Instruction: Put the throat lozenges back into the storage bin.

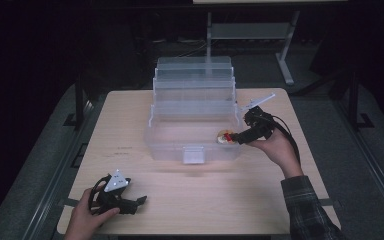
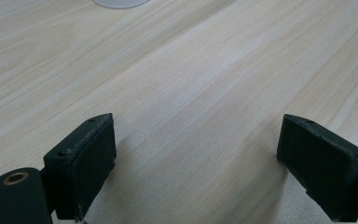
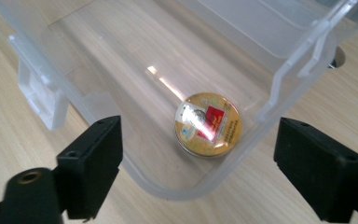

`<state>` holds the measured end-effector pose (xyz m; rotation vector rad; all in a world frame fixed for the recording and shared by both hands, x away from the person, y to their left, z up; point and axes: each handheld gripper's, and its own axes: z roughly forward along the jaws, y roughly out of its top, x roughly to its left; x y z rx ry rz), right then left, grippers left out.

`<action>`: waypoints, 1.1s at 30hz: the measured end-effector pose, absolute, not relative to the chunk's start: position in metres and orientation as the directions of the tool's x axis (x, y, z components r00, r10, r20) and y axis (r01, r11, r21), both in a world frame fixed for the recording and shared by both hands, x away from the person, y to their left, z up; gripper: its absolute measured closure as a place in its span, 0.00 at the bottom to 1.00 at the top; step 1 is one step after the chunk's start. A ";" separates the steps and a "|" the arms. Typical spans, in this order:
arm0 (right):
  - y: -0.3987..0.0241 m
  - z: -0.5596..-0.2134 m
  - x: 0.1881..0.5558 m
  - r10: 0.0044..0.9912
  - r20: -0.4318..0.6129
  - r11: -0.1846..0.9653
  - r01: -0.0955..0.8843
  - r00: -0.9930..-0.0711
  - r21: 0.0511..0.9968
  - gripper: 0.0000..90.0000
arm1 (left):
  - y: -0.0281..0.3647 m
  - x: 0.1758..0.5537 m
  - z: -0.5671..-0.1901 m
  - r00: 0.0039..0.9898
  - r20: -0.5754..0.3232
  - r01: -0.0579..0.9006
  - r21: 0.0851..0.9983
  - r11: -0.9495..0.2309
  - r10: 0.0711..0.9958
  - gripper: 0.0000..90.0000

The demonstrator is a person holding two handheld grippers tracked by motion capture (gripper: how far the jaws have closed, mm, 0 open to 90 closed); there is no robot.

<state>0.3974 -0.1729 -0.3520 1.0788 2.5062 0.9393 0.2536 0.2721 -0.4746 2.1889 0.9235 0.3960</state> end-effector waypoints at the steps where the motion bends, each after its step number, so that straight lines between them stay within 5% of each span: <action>1: -0.175 -0.352 0.396 0.722 0.016 0.516 0.554 -0.691 0.653 0.15 | 0.272 0.254 -0.475 0.696 0.003 0.498 0.718 -0.486 0.718 0.12; 33: -0.230 -0.390 0.335 0.783 0.023 0.444 0.584 -0.622 0.679 0.04 | 0.272 0.254 -0.475 0.696 0.003 0.498 0.718 -0.486 0.718 0.12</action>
